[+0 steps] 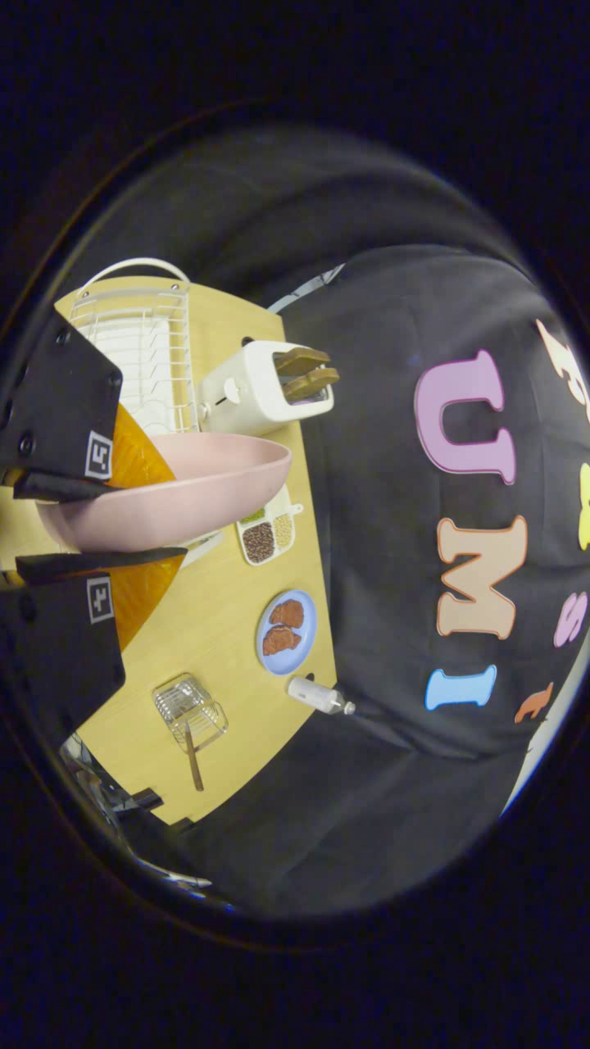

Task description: Take the plate from the dish rack, then take the spoon from the basket and place it into the plate.

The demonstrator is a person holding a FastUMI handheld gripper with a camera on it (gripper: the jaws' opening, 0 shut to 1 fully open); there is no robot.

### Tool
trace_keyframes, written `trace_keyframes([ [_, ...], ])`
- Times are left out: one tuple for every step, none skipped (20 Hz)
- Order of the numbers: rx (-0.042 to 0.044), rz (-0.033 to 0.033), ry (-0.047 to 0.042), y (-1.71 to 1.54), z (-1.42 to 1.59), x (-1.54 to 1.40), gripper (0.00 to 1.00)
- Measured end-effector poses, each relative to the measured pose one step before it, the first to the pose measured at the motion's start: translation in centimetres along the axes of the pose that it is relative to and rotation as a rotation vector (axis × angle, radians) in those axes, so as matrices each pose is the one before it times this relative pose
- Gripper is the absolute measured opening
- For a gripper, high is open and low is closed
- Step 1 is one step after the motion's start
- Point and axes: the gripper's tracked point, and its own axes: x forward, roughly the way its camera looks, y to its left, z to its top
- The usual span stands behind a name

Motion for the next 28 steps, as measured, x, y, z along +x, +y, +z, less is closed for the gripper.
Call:
trace_keyframes([
  [0.01519,-0.00679,-0.01722,-0.888,0.526,-0.854,0.29],
  [0.01529,-0.01114,-0.01910,-1.125,0.576,-0.789,0.29],
  [0.01801,-0.01422,-0.01654,-1.247,0.474,-0.760,0.29],
  [0.01855,-0.01661,-0.01441,-1.342,0.351,-0.580,0.29],
  [0.01760,-0.01991,-0.01161,-1.526,0.200,-0.467,0.29],
  [0.01759,-0.02487,-0.01100,-1.698,0.228,-0.223,0.29],
  [0.01932,-0.02878,-0.00573,-1.806,-0.012,-0.063,0.29],
  [0.02181,-0.02904,-0.00182,-1.933,-0.077,0.008,0.29],
  [0.02529,-0.02717,-0.00101,-1.849,-0.284,0.164,0.29],
  [0.03075,-0.02468,0.00079,-1.798,-0.264,0.193,0.29],
  [0.03445,-0.02041,0.00312,-1.588,-0.489,0.519,0.29],
  [0.03374,-0.01578,0.00472,-1.520,-0.495,0.389,0.29],
  [0.03422,-0.01253,0.00572,-1.354,-0.576,0.453,0.29],
  [0.03579,-0.00931,0.00738,-1.291,-0.596,0.555,0.29],
  [0.03808,-0.00746,0.00697,-1.272,-0.649,0.514,0.29],
  [0.04204,-0.01147,0.00639,-1.250,-0.659,0.587,0.29],
  [0.04210,-0.01158,0.01045,-1.418,-0.932,0.655,0.29],
  [0.03941,-0.00721,0.01609,-1.212,-0.984,0.546,0.29],
  [0.04488,-0.00818,0.02003,-1.199,-1.176,0.639,0.29],
  [0.04701,-0.00185,0.01698,-1.092,-1.084,0.567,0.29],
  [0.04845,0.00601,0.01603,-0.965,-1.022,0.650,0.29],
  [0.03977,0.01634,0.01110,-0.710,-0.904,0.621,0.29],
  [0.04008,0.01370,0.01536,-0.667,-1.036,0.712,0.29],
  [0.03790,0.00774,0.01385,-0.807,-0.766,0.631,0.29],
  [0.03686,0.00735,0.01115,-0.786,-0.660,0.537,0.29],
  [0.04332,0.00695,0.01216,-0.757,-0.936,0.252,0.29],
  [0.03799,0.00539,0.00961,-0.784,-0.645,0.550,0.29],
  [0.03148,-0.00145,0.01465,-0.940,-0.661,0.510,0.29],
])
